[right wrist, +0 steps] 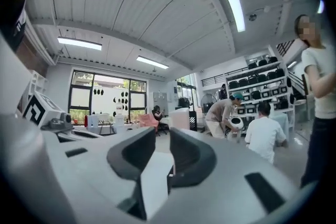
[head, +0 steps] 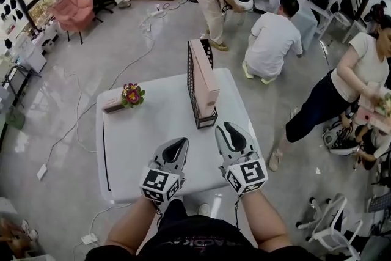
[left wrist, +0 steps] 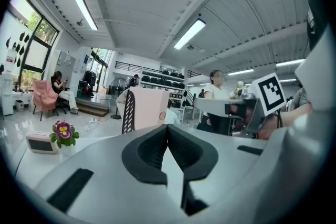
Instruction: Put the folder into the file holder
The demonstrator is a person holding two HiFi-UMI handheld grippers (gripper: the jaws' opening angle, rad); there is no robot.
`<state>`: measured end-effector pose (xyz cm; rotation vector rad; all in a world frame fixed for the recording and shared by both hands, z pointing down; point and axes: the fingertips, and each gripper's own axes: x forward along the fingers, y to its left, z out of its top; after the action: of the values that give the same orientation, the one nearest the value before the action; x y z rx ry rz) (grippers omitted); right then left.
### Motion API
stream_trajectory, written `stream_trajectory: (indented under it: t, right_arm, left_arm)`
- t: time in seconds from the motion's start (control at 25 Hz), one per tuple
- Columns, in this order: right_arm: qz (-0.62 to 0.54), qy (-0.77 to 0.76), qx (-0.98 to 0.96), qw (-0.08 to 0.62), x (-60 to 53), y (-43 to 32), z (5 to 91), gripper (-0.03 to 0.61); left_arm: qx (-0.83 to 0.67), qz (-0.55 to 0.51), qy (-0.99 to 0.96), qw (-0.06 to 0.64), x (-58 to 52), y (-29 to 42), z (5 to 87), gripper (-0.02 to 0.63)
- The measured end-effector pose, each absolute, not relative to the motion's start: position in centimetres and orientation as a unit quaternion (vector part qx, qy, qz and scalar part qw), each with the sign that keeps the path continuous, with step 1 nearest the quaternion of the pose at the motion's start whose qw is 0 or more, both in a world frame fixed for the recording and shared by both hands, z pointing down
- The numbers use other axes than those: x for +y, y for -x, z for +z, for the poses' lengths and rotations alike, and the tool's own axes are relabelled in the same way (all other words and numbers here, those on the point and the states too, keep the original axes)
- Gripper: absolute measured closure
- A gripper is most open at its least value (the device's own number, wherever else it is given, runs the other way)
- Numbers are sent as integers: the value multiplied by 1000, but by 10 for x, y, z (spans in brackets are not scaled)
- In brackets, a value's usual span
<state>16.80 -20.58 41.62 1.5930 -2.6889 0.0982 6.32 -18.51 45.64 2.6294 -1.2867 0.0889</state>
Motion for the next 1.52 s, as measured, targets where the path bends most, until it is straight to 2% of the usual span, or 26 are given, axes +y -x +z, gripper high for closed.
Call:
stream_trajectory:
  t: [0.08, 0.36, 0.76, 1.52]
  right_arm:
    - [28, -486, -873, 3, -187, -164, 411, 577]
    - [34, -402, -915, -8, -137, -136, 407, 578]
    - [47, -331, -942, -3, -101, -69, 410, 578]
    - [51, -427, -902, 33, -47, 1, 421, 578]
  left_arm:
    - [-453, 27, -886, 101, -167, -64, 450, 609]
    - [-518, 21, -850, 97, -111, -45, 444, 609]
    - [-574, 24, -813, 98, -73, 16, 443, 609]
    - [-491, 14, -864, 109, -40, 94, 443, 611]
